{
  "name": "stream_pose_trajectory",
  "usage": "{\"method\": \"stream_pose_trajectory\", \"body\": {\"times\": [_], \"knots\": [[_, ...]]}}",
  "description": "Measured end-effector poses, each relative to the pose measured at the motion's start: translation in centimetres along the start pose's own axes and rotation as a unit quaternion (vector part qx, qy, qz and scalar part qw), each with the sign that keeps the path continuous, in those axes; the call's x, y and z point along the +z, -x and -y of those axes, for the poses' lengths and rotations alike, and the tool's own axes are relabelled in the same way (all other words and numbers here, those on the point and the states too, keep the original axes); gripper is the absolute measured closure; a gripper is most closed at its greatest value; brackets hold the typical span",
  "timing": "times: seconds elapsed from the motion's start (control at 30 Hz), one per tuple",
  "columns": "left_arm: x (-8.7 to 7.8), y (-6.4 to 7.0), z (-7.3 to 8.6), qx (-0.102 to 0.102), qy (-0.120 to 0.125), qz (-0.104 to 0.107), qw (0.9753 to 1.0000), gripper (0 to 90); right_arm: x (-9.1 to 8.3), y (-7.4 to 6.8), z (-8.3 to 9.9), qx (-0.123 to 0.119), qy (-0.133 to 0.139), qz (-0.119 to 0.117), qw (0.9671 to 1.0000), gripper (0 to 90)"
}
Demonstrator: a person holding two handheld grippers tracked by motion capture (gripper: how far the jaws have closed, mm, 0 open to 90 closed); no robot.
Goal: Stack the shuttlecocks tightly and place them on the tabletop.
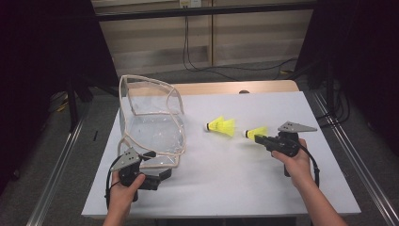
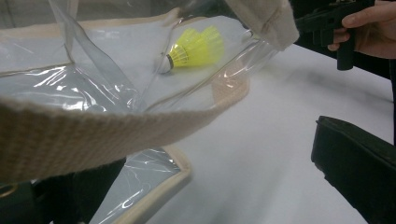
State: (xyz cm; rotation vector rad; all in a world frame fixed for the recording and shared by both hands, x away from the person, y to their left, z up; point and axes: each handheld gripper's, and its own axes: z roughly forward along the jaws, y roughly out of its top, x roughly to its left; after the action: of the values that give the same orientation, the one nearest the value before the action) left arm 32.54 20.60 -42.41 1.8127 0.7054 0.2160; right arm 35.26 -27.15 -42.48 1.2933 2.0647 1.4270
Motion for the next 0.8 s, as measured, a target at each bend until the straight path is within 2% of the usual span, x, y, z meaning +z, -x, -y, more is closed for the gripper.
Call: {"method": "stream_pose_trajectory", "body": {"times": [0.43,0.8], "knots": [[0.0,0.0,0.0,0.0,0.0,-0.002,1.0,3.3,0.9,-0.1,-0.7,-0.005,-0.003,0.007,1.0,89.6],[0.0,0.0,0.0,0.0,-0.001,-0.002,1.0,3.3,1.4,0.4,-0.8,0.006,0.0,0.015,0.9999,89.6]]}}
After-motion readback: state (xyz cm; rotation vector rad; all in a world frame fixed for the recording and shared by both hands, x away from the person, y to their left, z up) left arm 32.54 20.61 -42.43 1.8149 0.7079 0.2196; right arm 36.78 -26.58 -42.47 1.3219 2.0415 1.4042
